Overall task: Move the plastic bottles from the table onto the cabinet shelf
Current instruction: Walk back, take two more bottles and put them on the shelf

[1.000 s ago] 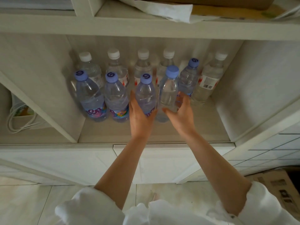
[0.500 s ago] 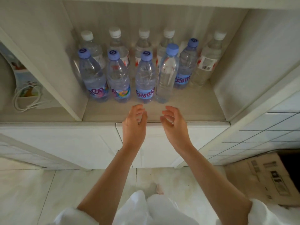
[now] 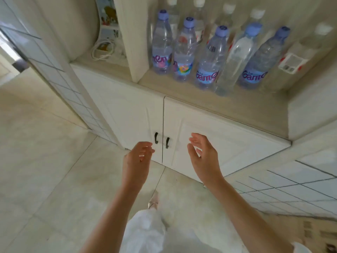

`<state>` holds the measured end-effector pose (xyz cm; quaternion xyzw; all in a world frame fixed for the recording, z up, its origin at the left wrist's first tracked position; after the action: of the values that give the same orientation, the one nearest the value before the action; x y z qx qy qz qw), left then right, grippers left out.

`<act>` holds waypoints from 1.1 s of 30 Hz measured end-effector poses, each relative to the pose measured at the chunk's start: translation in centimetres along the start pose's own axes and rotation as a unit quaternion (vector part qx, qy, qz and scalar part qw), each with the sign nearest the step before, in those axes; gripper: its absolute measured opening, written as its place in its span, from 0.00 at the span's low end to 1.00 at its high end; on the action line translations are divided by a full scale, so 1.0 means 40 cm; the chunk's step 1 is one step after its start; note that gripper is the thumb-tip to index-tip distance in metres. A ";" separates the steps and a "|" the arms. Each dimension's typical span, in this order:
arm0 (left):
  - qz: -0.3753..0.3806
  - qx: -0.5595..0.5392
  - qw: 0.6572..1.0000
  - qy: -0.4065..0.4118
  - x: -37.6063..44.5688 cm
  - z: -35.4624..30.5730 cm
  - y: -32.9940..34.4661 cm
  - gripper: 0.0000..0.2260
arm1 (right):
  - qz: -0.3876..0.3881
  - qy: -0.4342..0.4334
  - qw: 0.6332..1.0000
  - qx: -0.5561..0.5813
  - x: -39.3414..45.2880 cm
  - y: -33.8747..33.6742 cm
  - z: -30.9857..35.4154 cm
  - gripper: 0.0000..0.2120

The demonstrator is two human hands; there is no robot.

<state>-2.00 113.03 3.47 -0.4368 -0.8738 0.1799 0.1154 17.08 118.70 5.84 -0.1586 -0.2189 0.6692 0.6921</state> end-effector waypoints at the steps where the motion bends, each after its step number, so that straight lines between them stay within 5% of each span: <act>1: -0.008 -0.003 1.000 -0.002 -0.022 0.009 -0.008 0.11 | 0.004 -0.003 1.000 0.001 -0.010 -0.004 -0.006 0.14; 11: -0.198 0.016 0.973 -0.121 -0.498 0.075 -0.193 0.08 | 0.219 -0.069 0.973 0.028 -0.307 0.005 0.030 0.13; 21: -0.393 0.051 0.903 -0.168 -0.878 0.154 -0.457 0.09 | 0.416 -0.187 0.890 0.014 -0.681 0.131 0.124 0.15; 33: -0.492 0.074 0.820 -0.282 -1.487 0.310 -0.813 0.07 | 0.564 -0.251 0.787 0.010 -1.334 0.238 0.205 0.13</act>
<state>5.28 44.49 3.08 0.1307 -0.9510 0.2785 -0.0308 4.25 65.47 3.13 -0.0733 -0.2494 0.9589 0.1140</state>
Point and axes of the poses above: each hand's wrist, its own x-axis towards the middle knuckle, its own y-axis out of the palm, z = x × y, the point moved 2 cm from there along x, towards the middle knuckle, and after that the axes turned 9 degrees about -z, right-handed, at the moved point
